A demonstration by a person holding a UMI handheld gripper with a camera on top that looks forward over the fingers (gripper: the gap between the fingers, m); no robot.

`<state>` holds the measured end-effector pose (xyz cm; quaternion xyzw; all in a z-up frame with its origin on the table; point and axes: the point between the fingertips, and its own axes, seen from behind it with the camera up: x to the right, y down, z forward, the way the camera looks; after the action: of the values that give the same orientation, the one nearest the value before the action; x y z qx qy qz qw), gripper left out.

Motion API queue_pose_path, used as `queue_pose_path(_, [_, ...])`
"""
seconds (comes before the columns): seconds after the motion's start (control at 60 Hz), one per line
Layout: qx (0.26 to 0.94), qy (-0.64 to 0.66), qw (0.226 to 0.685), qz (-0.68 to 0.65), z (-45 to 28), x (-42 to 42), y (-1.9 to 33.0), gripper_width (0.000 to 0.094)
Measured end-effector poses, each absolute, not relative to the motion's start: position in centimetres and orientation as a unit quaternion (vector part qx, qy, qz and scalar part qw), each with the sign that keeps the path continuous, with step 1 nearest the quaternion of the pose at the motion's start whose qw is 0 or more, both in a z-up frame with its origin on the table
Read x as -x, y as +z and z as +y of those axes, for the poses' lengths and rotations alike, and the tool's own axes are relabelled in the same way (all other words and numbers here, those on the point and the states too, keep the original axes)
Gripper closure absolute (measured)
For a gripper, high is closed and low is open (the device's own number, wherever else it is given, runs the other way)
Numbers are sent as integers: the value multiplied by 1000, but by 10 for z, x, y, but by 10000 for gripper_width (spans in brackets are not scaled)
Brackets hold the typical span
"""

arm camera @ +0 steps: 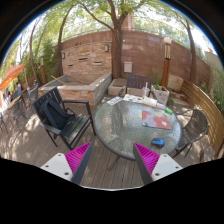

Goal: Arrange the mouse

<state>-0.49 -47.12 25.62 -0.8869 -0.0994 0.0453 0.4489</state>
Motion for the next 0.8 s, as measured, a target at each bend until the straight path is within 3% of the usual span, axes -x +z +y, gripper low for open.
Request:
queue_pose_path(0.083, [893,37,438,-96,-475,-6,244,89])
queue_pose_path(0.383, [921,-8,387,-55,-448,-135,107,89])
queue_pose_path(0.617, [918,-61,391,-23,-349,-250,34,88])
queue_pose_path(0.8, [922,-44,383,-28,-285,-287,-4,85])
